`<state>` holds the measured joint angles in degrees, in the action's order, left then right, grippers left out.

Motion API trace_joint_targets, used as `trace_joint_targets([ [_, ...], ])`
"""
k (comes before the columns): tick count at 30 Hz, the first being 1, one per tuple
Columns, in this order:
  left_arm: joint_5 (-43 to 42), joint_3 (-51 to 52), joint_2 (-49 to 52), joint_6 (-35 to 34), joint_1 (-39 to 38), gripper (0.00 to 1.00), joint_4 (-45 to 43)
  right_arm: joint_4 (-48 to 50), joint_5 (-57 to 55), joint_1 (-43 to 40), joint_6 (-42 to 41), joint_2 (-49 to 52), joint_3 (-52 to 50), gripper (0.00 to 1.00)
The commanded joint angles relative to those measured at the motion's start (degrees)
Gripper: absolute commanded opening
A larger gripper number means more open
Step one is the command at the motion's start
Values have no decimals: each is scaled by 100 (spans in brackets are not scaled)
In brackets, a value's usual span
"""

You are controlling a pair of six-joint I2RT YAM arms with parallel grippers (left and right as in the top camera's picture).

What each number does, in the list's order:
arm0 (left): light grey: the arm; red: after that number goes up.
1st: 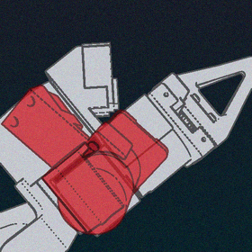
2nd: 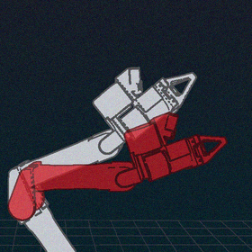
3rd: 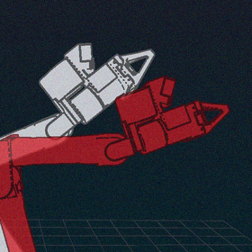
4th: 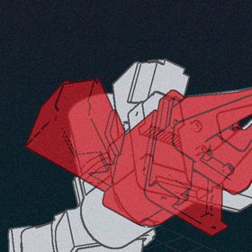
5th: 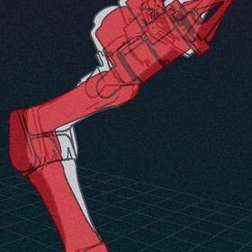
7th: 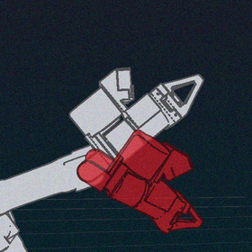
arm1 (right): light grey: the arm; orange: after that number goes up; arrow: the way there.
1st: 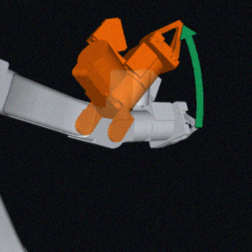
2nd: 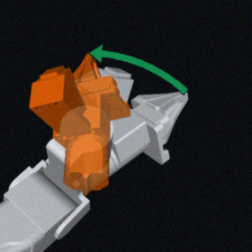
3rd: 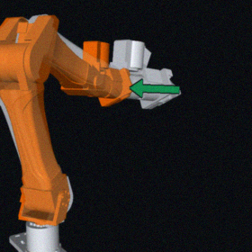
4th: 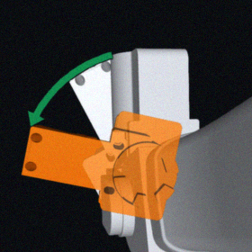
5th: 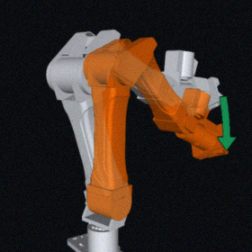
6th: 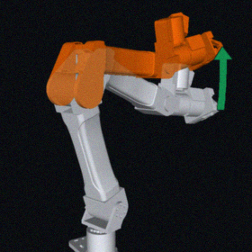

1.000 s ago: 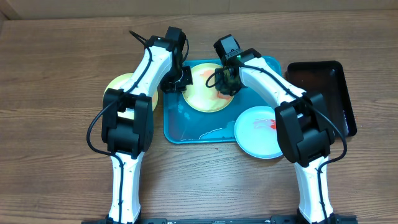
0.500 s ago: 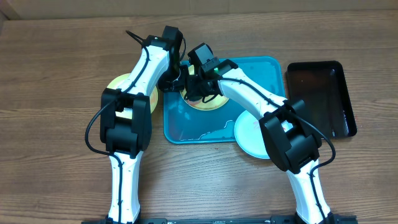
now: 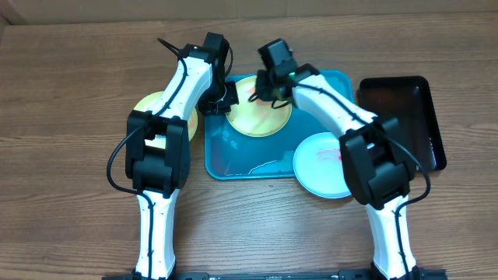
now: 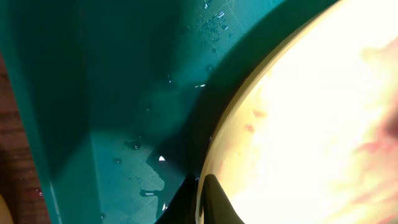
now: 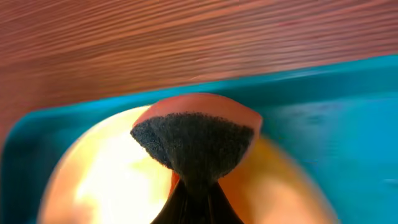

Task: Clean dirty plates on tray and stack at the side
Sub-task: 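Scrub the yellow plate with the sponge while the left gripper holds its rim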

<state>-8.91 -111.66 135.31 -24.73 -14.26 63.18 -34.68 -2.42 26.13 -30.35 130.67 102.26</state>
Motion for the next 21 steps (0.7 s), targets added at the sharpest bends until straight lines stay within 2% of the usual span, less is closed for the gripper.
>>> trace_joint_targets([
  [1,-13,87,33,11,-57,4,46,-297,-203,-136,-122,39,50,4],
  [5,-11,87,33,9,-55,4,37,-1038,33,-144,-118,39,50,4],
  [9,-11,87,33,9,-55,4,35,-1486,883,-52,13,39,50,4],
  [13,-13,87,33,9,-55,4,20,-1416,1423,142,59,39,50,4],
  [21,-15,87,33,9,-85,4,17,-649,1473,323,50,39,50,4],
])
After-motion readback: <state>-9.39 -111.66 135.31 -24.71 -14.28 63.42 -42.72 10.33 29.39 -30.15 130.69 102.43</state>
